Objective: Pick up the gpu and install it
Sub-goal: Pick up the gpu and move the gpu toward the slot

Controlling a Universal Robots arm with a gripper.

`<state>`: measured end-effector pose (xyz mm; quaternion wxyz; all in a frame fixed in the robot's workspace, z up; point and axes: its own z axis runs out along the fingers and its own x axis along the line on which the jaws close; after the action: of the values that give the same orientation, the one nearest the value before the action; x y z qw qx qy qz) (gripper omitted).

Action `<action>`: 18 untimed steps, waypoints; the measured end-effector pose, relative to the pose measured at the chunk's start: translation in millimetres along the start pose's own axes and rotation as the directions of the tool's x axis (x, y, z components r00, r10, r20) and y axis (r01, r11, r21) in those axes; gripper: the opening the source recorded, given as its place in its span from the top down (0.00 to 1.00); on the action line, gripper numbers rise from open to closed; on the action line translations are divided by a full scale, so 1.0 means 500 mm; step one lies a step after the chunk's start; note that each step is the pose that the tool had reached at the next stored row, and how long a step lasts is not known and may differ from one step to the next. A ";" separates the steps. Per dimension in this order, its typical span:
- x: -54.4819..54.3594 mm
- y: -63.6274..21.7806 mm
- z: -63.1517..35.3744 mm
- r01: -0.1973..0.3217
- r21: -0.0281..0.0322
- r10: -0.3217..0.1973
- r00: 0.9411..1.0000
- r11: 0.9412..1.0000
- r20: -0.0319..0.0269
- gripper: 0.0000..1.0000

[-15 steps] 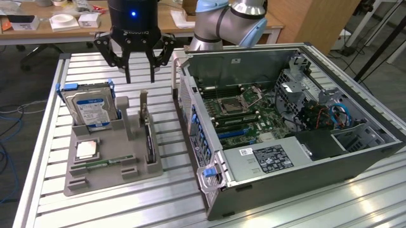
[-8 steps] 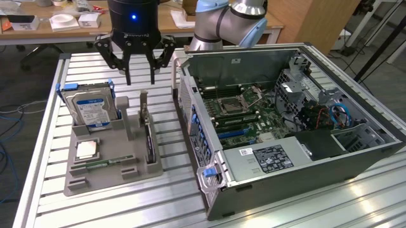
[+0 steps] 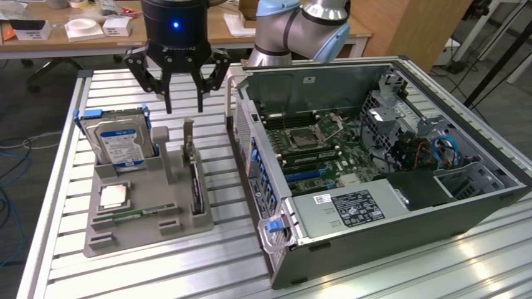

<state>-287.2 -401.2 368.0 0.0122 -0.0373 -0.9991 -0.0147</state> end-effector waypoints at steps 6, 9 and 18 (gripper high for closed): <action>0.000 -0.002 0.000 0.000 0.000 0.000 1.000 1.000 0.000 0.47; 0.000 -0.003 0.000 0.000 0.000 0.000 1.000 1.000 0.000 0.47; -0.001 -0.019 0.000 0.000 0.000 0.000 1.000 1.000 0.000 0.47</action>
<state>-287.2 -410.5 368.0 0.0122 -0.0374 -0.9991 -0.0147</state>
